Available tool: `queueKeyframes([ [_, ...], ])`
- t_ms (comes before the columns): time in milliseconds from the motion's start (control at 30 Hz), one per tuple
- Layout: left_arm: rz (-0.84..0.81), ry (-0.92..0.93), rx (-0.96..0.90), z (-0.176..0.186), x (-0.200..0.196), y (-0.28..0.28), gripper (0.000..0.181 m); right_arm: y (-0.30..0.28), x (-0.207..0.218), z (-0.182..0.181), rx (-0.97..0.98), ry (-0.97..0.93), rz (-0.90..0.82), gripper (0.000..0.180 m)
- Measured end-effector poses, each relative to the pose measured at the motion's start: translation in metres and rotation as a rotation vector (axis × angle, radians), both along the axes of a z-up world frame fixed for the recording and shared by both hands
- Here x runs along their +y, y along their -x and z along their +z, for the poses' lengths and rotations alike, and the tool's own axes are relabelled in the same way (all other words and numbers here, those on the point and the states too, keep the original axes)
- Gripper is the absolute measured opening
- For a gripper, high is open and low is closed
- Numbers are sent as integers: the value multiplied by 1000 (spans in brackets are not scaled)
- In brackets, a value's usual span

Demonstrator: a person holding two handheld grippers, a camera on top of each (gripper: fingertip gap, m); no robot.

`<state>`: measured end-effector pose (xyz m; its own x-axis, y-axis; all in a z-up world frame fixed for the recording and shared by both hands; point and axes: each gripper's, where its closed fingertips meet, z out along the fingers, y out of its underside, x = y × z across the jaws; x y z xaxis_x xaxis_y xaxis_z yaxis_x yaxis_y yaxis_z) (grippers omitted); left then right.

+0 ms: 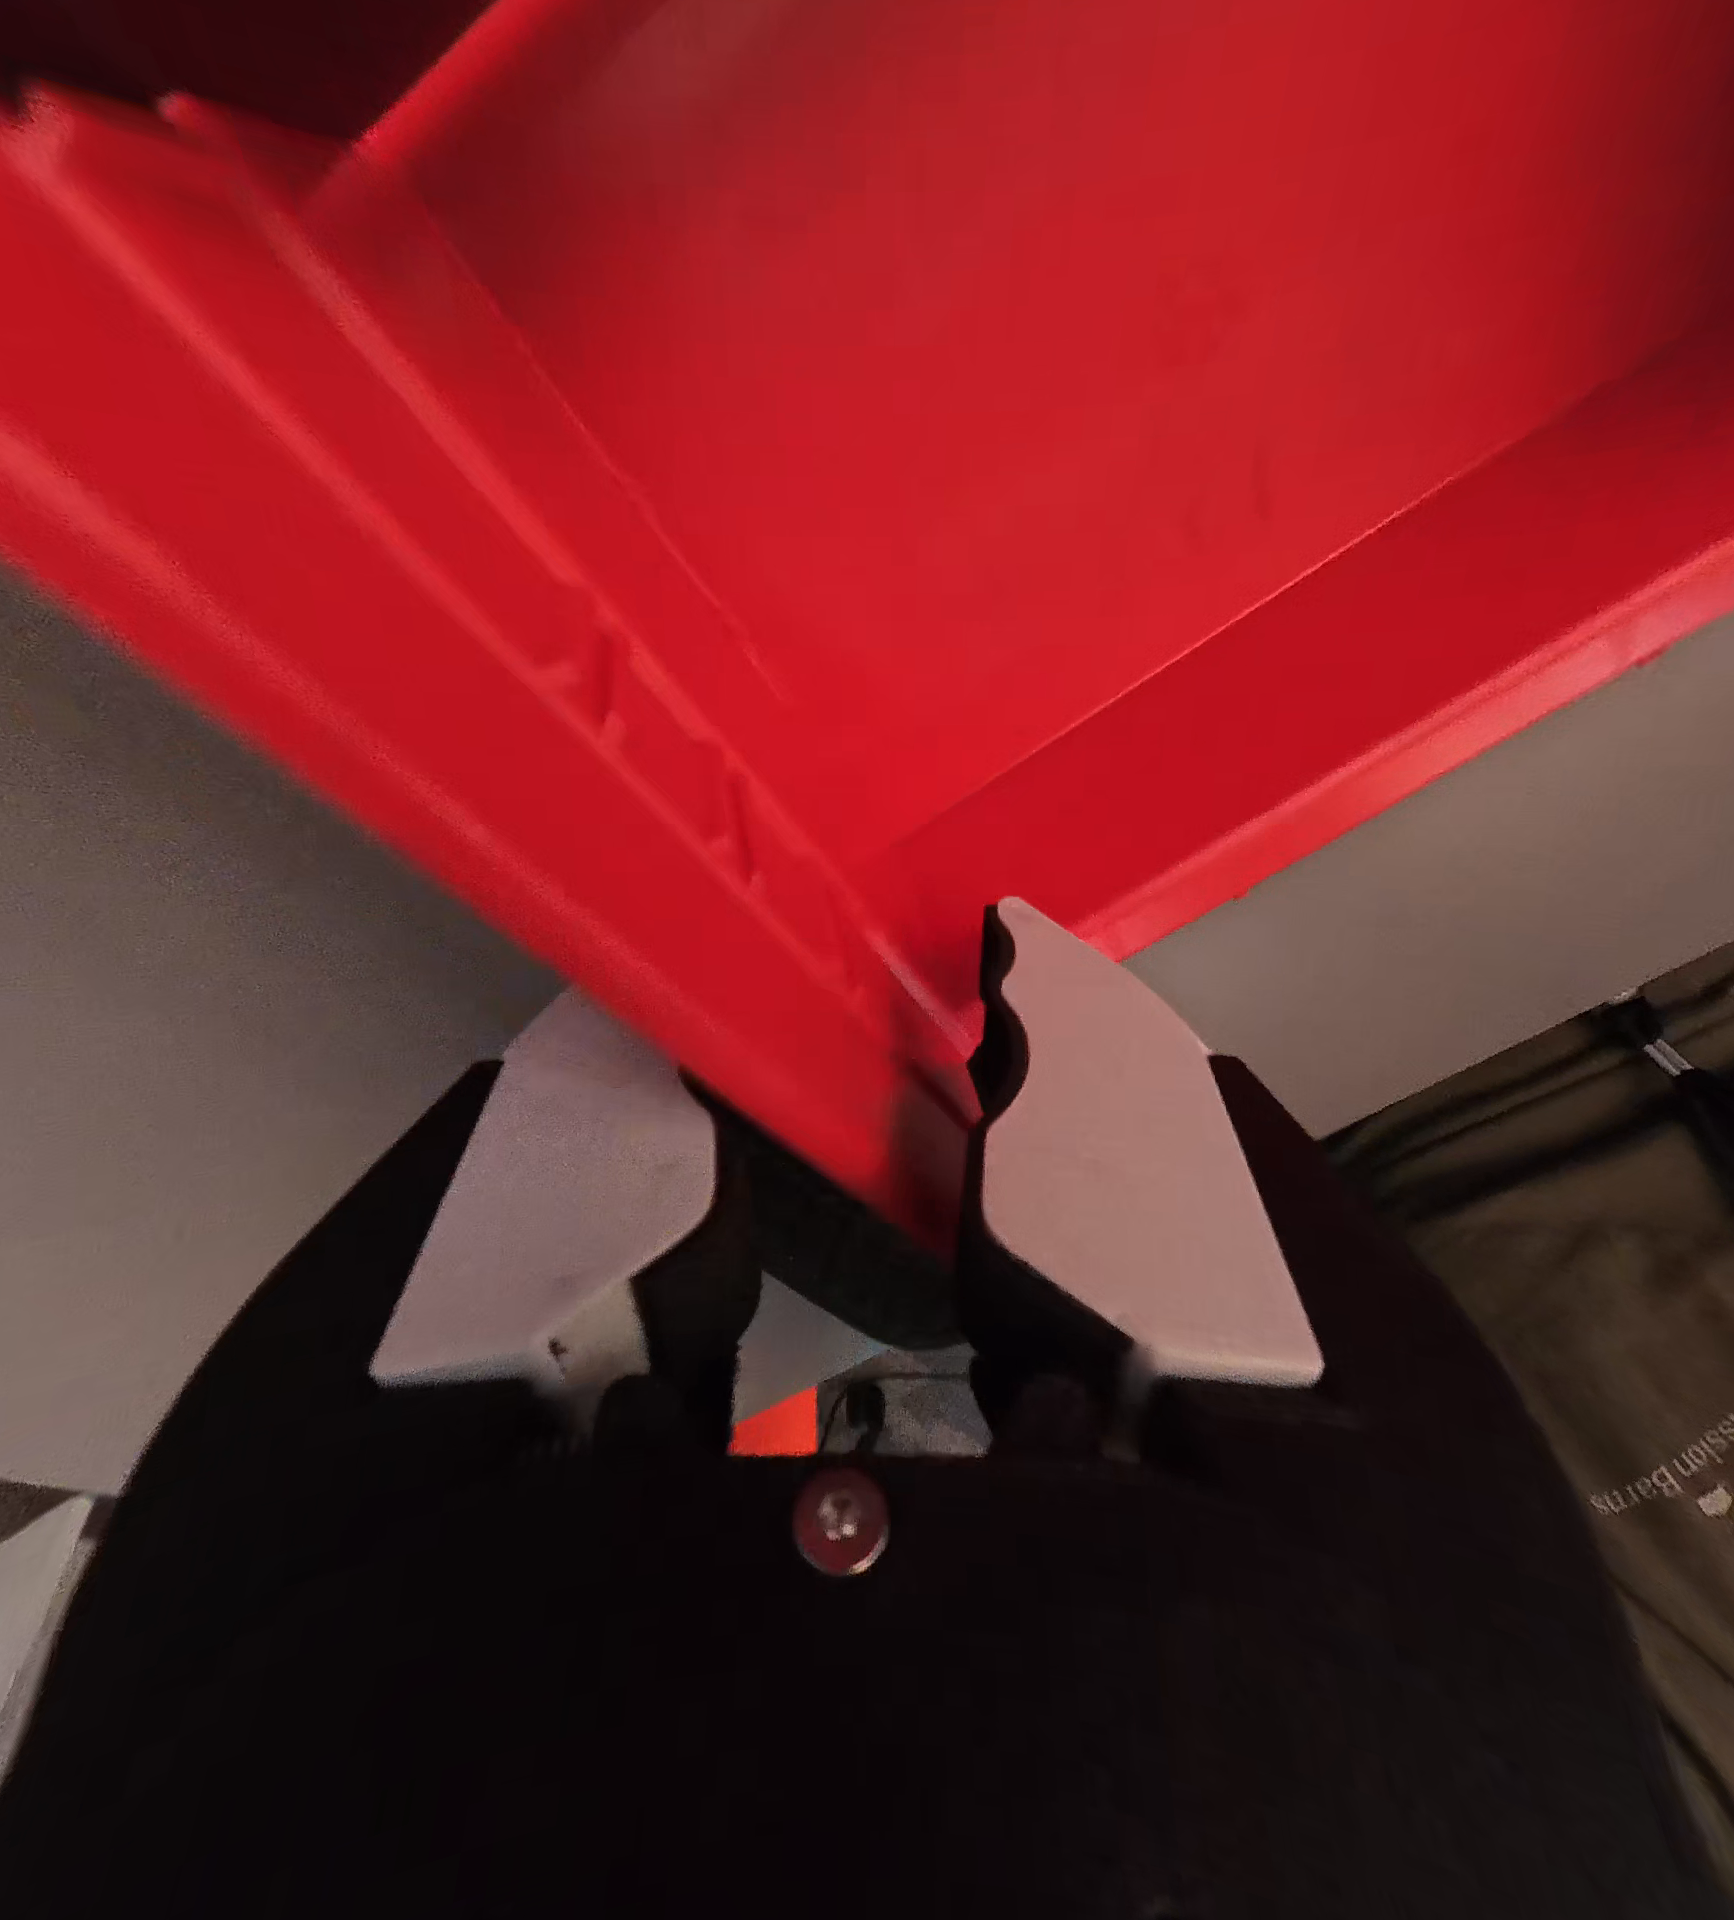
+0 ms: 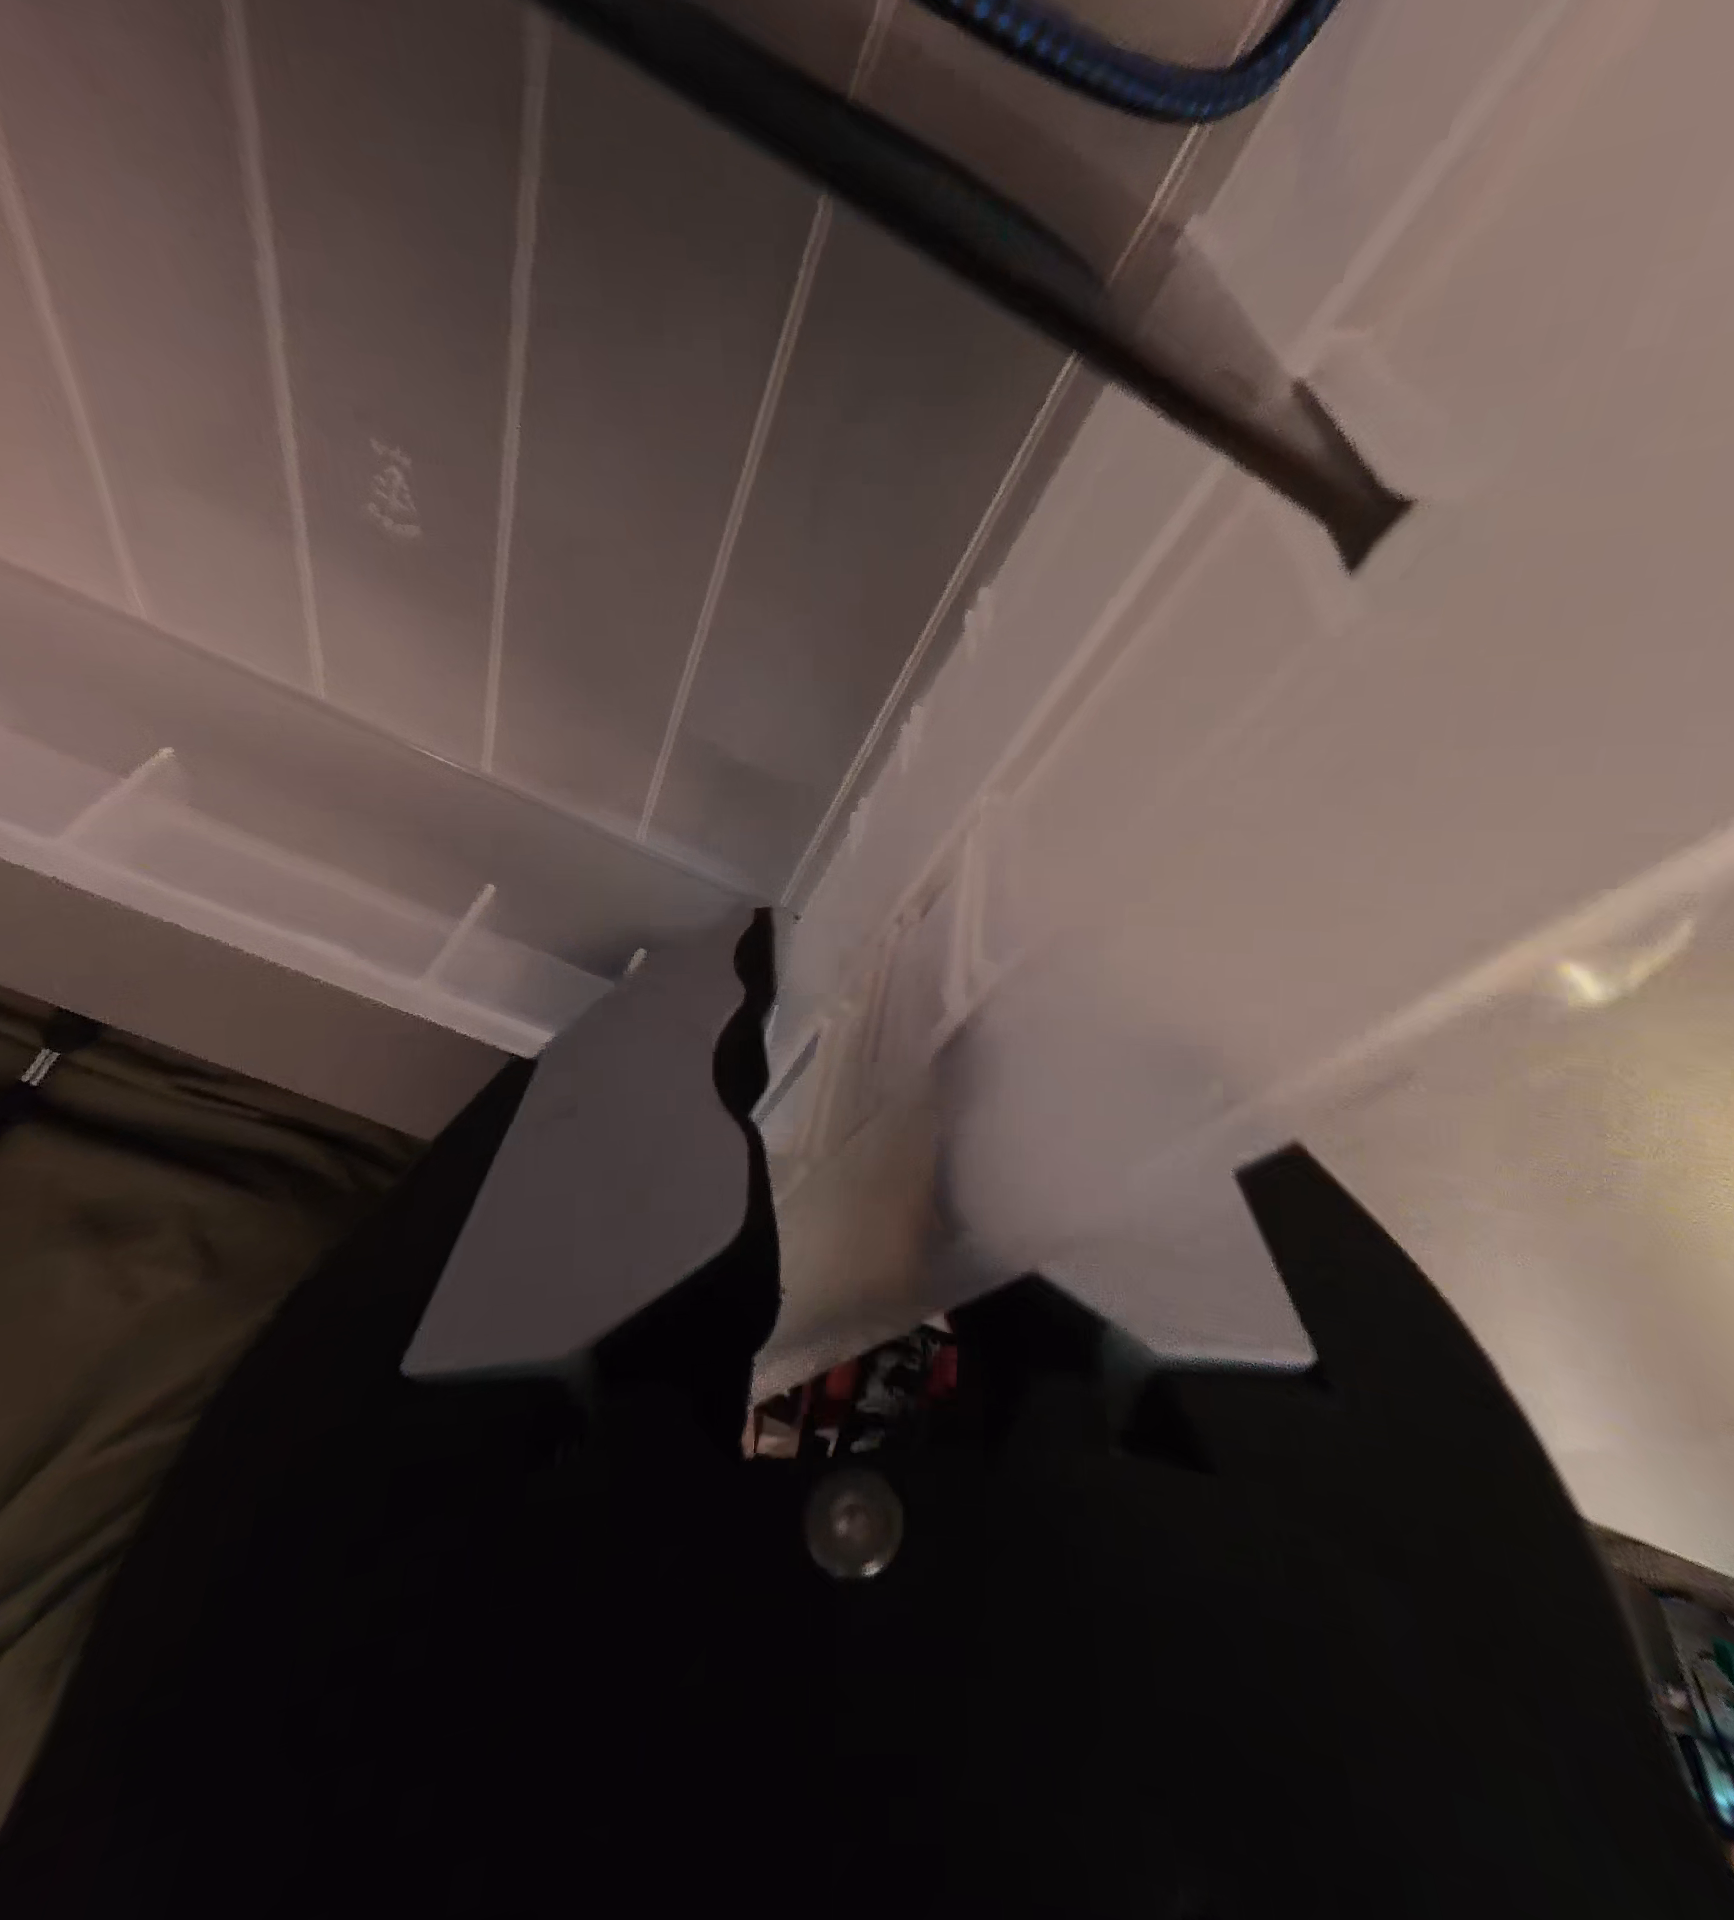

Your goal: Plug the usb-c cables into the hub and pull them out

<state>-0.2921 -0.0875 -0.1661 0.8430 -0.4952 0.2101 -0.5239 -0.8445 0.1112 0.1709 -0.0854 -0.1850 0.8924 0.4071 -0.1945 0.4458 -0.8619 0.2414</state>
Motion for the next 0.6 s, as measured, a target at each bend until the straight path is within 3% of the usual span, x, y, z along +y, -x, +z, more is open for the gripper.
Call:
queueKeyframes([
  [33,5,-17,-16,4,1,0,45,1,-1,1,11,0,-3,39],
  [133,15,-70,-64,19,0,0,45,-3,-5,8,14,-4,-25,38],
  [300,38,-171,-91,42,-3,9,45,-11,3,39,23,-171,-83,38],
  [500,125,-289,-72,66,-10,31,45,10,13,110,80,-545,-70,37],
  [600,141,-322,-87,75,-17,37,45,35,3,135,38,-675,33,35],
])
